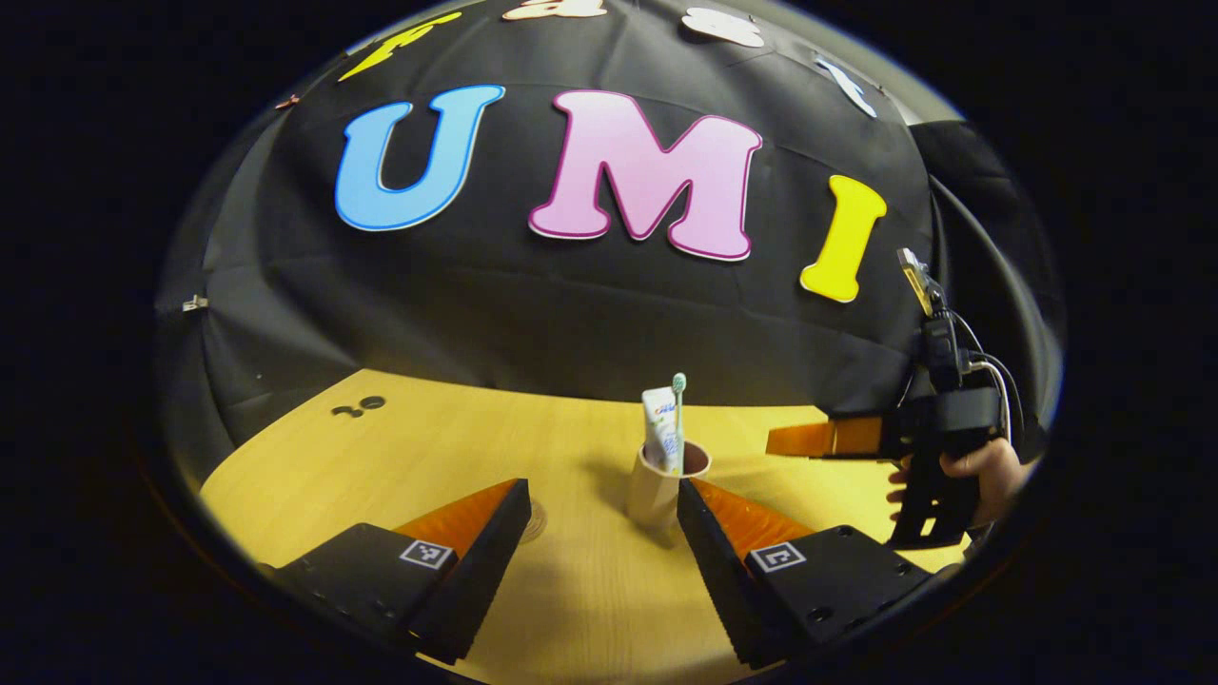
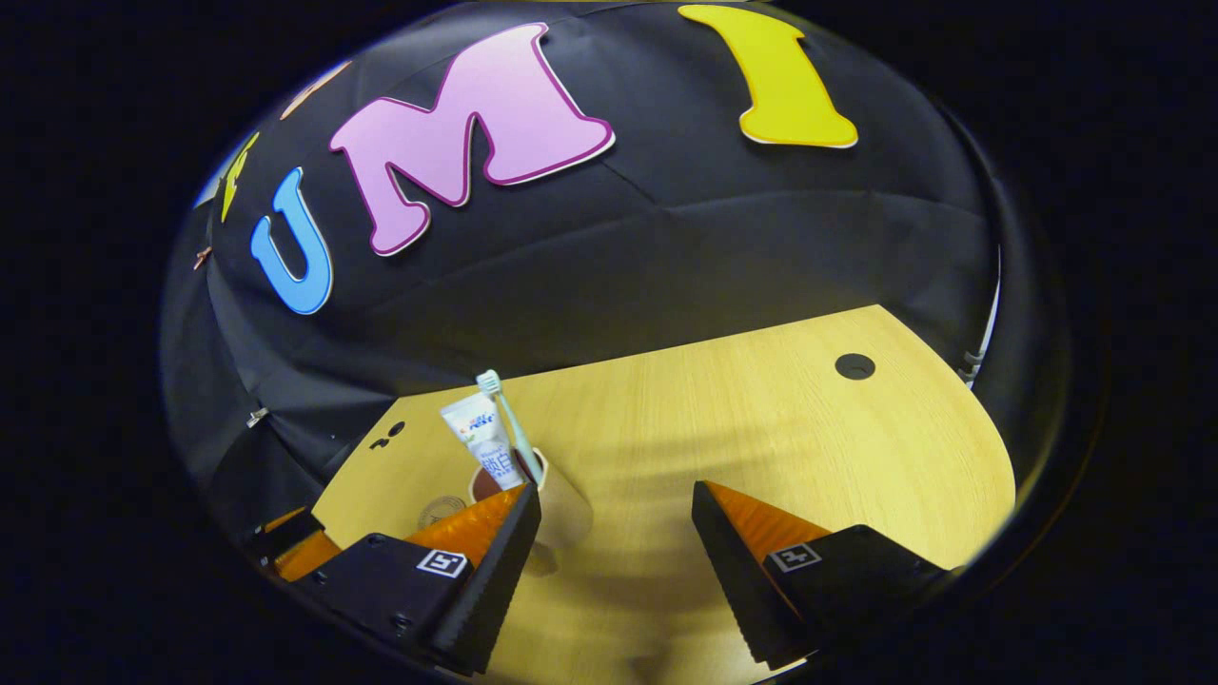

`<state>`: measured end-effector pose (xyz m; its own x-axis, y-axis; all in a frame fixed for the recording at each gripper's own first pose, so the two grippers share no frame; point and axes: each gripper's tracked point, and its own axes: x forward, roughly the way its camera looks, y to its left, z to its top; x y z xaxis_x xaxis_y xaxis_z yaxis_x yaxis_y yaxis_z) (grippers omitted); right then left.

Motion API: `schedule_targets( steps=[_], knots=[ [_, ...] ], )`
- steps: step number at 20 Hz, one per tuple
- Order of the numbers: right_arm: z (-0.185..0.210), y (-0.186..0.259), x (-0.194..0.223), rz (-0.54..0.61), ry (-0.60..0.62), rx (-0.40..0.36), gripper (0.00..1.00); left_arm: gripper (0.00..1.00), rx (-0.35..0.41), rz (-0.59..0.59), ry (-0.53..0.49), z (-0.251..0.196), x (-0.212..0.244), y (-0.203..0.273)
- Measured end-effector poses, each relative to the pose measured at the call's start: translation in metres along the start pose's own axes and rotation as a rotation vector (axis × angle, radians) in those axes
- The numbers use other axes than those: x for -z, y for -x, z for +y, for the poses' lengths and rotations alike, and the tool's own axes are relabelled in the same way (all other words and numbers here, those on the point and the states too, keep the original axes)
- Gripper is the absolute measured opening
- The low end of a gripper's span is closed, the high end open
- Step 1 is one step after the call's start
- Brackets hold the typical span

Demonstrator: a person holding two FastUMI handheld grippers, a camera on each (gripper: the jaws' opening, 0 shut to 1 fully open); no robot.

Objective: Put the toothbrush and toothpaste on the desktop into the cup, then pick up the cup and place it on the coaster on the desktop.

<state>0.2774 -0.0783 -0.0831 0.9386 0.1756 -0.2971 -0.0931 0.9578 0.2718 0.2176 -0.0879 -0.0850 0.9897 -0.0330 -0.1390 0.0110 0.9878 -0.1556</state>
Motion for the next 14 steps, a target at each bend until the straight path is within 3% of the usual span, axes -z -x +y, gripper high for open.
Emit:
schedule_targets(
  steps=[8, 14],
  knots=[
    [0.056, -0.004, -0.009, 0.173, 0.106, -0.018, 0.98, 0.98, -0.043, 0.028, 0.056, 0.037, -0.002, 0.063],
    [0.072, -0.005, 0.026, 0.382, 0.145, 0.003, 0.98, 0.98, -0.133, 0.003, 0.138, 0.089, 0.003, 0.090]
  ],
)
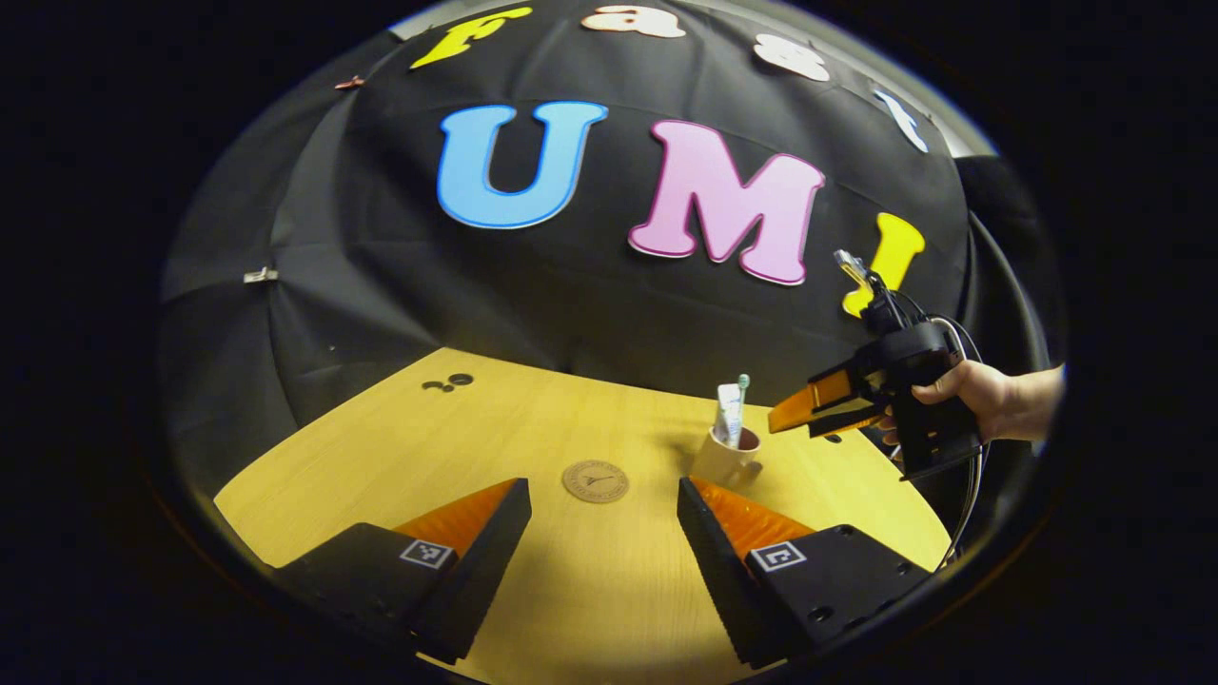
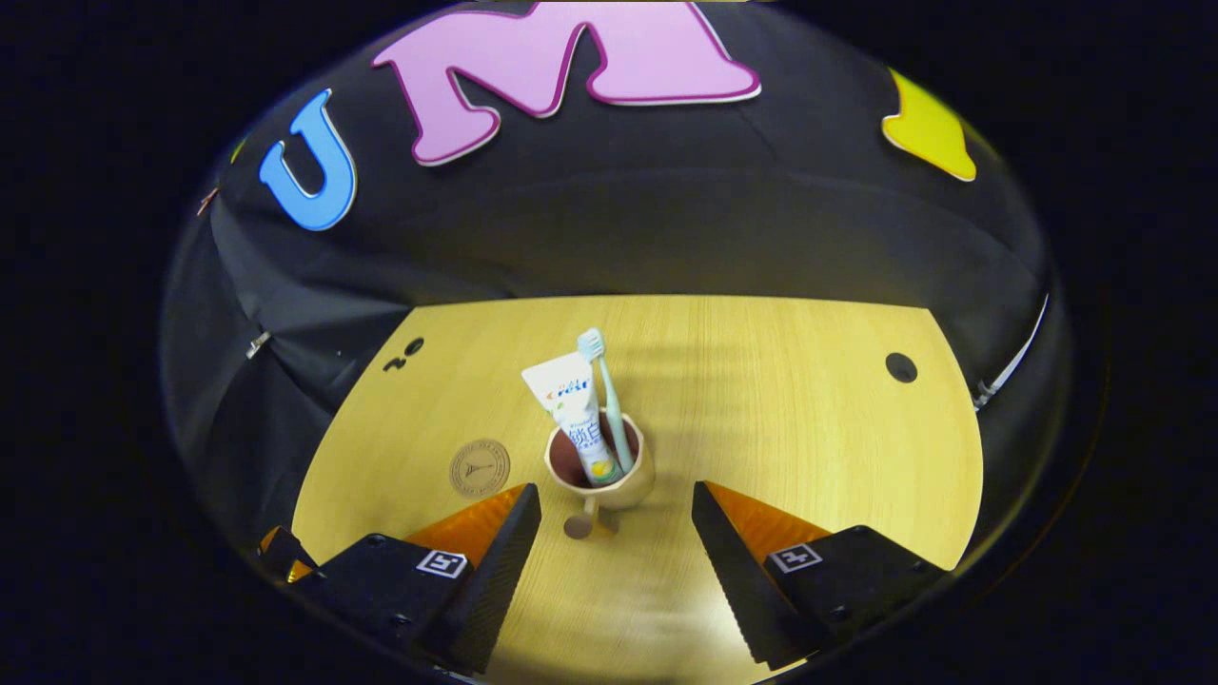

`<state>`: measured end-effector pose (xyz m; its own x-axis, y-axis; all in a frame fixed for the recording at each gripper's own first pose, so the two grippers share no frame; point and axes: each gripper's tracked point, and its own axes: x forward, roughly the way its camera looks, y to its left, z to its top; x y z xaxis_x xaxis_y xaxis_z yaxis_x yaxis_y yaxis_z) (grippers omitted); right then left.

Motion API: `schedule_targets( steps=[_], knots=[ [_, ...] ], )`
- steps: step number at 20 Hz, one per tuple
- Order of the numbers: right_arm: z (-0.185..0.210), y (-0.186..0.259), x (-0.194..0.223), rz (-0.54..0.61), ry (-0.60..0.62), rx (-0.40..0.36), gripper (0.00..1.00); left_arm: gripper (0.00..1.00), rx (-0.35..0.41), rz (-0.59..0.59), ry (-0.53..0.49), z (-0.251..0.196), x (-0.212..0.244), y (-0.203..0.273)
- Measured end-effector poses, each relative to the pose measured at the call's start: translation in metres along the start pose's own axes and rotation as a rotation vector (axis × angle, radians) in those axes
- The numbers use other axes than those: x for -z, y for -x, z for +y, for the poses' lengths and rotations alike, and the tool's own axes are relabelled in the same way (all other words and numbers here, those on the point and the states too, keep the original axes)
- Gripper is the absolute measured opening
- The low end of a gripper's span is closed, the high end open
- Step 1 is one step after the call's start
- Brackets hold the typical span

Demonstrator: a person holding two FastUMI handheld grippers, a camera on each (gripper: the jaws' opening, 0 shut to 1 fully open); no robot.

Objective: Put the toothbrush and toothpaste on the desktop into the cup, then pick up the cup and place it on the coaster on the desktop.

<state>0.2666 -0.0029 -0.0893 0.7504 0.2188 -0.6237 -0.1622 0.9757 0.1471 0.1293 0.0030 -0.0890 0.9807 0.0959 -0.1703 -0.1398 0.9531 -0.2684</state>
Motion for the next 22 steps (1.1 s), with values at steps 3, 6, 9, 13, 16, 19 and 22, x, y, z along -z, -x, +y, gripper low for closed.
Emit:
schedule_targets(
  steps=[3, 6, 9, 13, 16, 19, 22],
  knots=[
    [0.005, -0.015, 0.009, 0.101, 0.006, 0.004, 0.98, 0.98, -0.035, 0.036, 0.080, 0.032, 0.015, 0.017],
    [0.006, -0.032, 0.019, 0.210, -0.001, 0.005, 0.98, 0.97, -0.078, 0.052, 0.150, 0.062, 0.029, 0.035],
    [0.007, -0.050, 0.031, 0.315, -0.007, 0.017, 0.98, 0.98, -0.126, 0.076, 0.163, 0.084, 0.041, 0.050],
    [0.009, -0.070, 0.044, 0.389, 0.013, 0.042, 0.97, 0.98, -0.156, 0.112, 0.145, 0.103, 0.051, 0.060],
    [0.009, -0.082, 0.057, 0.458, 0.029, 0.064, 0.97, 0.98, -0.163, 0.128, 0.148, 0.107, 0.052, 0.057],
    [0.005, -0.094, 0.060, 0.498, 0.062, 0.090, 0.97, 0.98, -0.157, 0.140, 0.121, 0.108, 0.053, 0.047],
    [0.013, -0.103, 0.067, 0.541, 0.037, 0.080, 0.96, 0.98, -0.131, 0.158, 0.095, 0.099, 0.056, 0.040]
  ],
)
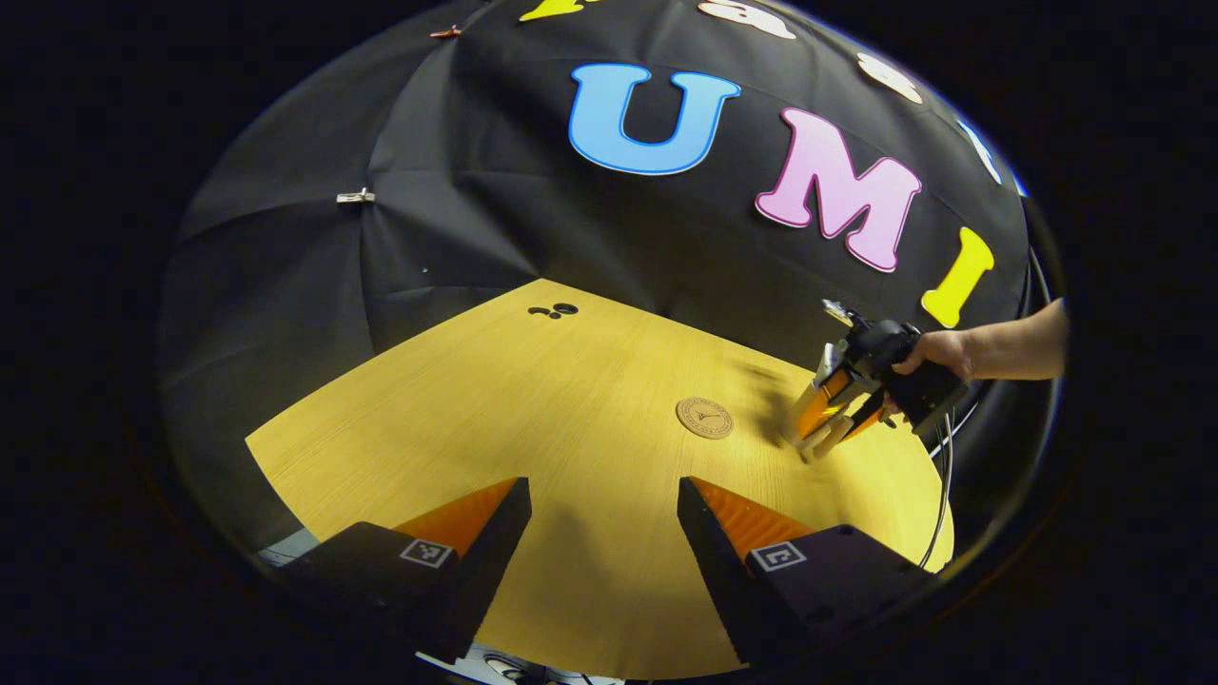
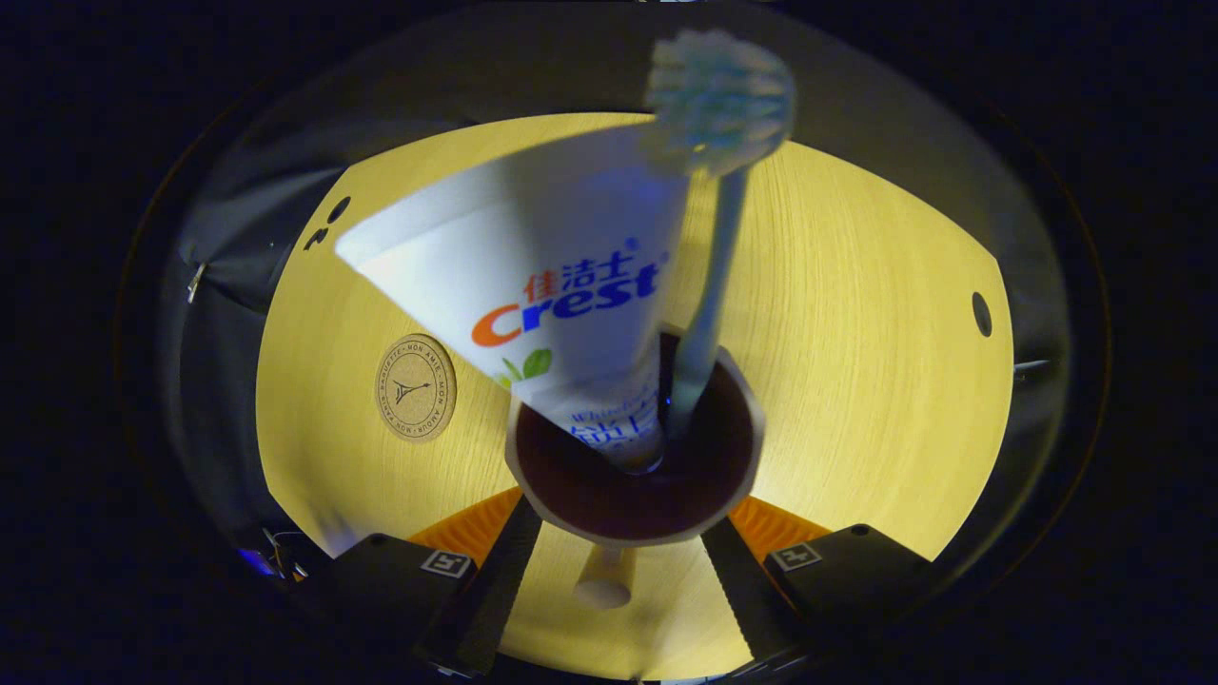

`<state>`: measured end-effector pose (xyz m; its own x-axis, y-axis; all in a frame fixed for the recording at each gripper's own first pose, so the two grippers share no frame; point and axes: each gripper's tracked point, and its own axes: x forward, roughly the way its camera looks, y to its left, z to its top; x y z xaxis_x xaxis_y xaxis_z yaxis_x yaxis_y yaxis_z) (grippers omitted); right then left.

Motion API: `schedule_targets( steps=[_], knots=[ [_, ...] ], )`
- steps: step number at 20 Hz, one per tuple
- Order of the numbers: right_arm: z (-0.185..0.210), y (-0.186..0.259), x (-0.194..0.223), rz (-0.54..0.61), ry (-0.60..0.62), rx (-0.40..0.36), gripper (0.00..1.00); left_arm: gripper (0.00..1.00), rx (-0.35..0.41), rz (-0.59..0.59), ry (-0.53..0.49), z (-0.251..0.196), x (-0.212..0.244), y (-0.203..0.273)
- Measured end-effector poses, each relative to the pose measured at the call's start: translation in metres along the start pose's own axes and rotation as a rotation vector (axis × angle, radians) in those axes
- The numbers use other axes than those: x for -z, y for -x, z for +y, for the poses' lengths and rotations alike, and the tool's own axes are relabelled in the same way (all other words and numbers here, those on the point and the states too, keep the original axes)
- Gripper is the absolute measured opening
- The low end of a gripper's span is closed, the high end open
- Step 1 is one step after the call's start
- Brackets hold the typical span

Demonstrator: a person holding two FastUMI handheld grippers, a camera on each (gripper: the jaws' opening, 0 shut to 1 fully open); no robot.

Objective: Put the toothbrush and toothpaste on the desktop into the cup, then pick up the cup and place it on the coaster on the desktop.

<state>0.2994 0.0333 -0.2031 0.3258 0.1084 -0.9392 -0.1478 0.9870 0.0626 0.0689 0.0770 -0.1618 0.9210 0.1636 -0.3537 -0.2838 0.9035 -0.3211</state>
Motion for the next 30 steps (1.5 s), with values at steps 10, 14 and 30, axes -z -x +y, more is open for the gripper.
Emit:
schedule_targets(
  steps=[10, 14, 30],
  knots=[
    [-0.017, -0.013, -0.002, 0.008, 0.002, 0.063, 0.59, 0.98, 0.020, 0.060, -0.019, -0.004, 0.013, -0.013],
    [-0.014, -0.014, 0.001, 0.016, 0.023, 0.068, 0.34, 0.98, 0.017, 0.071, -0.021, -0.004, 0.013, -0.014],
    [0.010, 0.018, -0.018, -0.107, 0.126, 0.080, 0.28, 0.98, 0.053, 0.121, -0.094, -0.012, 0.038, 0.000]
  ],
)
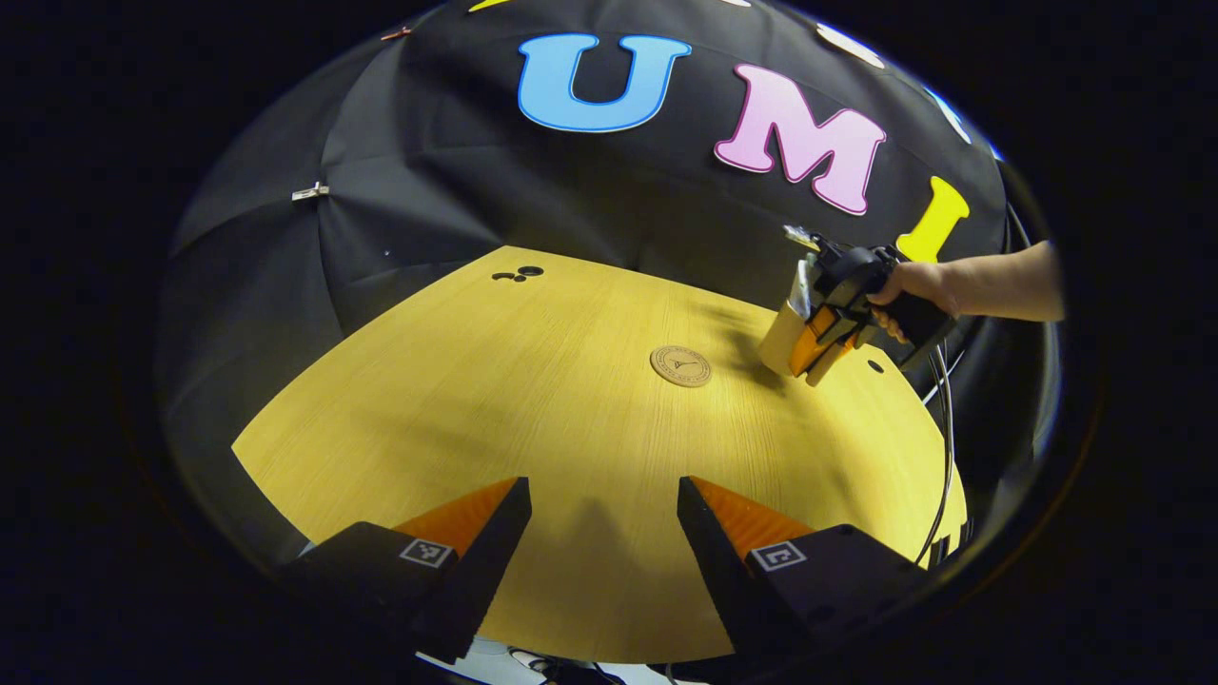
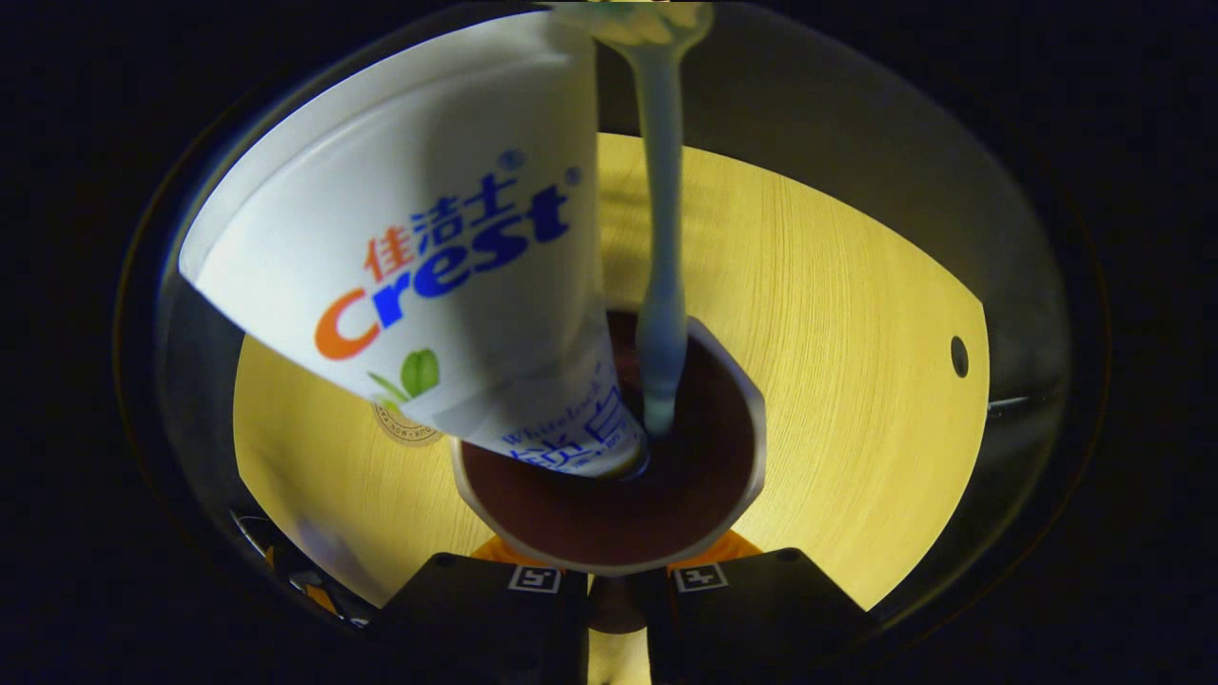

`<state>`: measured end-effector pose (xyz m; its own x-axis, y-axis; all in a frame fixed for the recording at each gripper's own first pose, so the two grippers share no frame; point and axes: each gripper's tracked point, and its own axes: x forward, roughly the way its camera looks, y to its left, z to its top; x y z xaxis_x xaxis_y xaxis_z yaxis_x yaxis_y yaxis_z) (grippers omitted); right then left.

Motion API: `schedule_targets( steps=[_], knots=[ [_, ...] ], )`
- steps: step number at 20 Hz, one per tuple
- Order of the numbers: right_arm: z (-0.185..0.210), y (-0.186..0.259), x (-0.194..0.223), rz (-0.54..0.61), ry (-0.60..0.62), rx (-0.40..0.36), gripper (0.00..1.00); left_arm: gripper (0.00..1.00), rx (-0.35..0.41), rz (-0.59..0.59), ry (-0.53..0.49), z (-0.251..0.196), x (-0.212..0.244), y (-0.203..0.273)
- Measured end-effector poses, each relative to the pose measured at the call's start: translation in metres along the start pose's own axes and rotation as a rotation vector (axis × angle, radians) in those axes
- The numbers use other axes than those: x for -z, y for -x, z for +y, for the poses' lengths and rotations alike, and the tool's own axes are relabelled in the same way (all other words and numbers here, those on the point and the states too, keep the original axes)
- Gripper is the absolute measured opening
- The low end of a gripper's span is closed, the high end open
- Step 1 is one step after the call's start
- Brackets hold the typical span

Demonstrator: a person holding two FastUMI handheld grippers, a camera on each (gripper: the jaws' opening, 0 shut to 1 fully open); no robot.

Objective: Put the toothbrush and toothpaste on the desktop into the cup, then pick up the cup and place it on the coaster on the desktop.

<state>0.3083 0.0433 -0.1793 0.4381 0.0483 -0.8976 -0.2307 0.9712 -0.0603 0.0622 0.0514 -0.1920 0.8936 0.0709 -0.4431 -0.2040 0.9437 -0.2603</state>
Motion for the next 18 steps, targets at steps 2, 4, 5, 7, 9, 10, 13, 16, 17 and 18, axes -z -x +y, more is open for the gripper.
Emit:
schedule_targets(
  steps=[2, 4, 5, 7, 9, 10, 13, 16, 17, 18],
  knots=[
    [0.017, 0.005, -0.004, -0.002, 0.017, -0.016, 0.28, 0.98, 0.003, 0.004, -0.002, 0.002, 0.002, 0.002],
    [0.032, 0.004, -0.010, -0.005, 0.046, -0.021, 0.28, 0.98, 0.001, 0.009, 0.000, 0.005, 0.006, 0.005],
    [0.041, 0.004, -0.012, -0.003, 0.052, -0.026, 0.28, 0.98, -0.003, 0.013, 0.001, 0.007, 0.008, 0.007],
    [0.059, 0.003, -0.016, 0.001, 0.070, -0.043, 0.28, 0.98, -0.013, 0.019, 0.007, 0.013, 0.011, 0.011],
    [0.075, 0.000, -0.019, 0.003, 0.097, -0.048, 0.28, 0.98, -0.027, 0.020, 0.015, 0.020, 0.014, 0.018],
    [0.084, -0.002, -0.020, 0.005, 0.105, -0.053, 0.28, 0.98, -0.032, 0.019, 0.019, 0.024, 0.015, 0.021],
    [0.108, -0.010, -0.022, 0.017, 0.141, -0.064, 0.28, 0.98, -0.055, 0.033, 0.033, 0.035, 0.022, 0.028],
    [0.127, -0.017, -0.026, 0.024, 0.166, -0.077, 0.28, 0.98, -0.088, 0.051, 0.038, 0.047, 0.028, 0.034],
    [0.134, -0.021, -0.029, 0.025, 0.169, -0.084, 0.28, 0.98, -0.095, 0.051, 0.043, 0.050, 0.028, 0.036],
    [0.141, -0.024, -0.030, 0.028, 0.168, -0.092, 0.28, 0.98, -0.108, 0.055, 0.050, 0.054, 0.029, 0.038]
  ],
)
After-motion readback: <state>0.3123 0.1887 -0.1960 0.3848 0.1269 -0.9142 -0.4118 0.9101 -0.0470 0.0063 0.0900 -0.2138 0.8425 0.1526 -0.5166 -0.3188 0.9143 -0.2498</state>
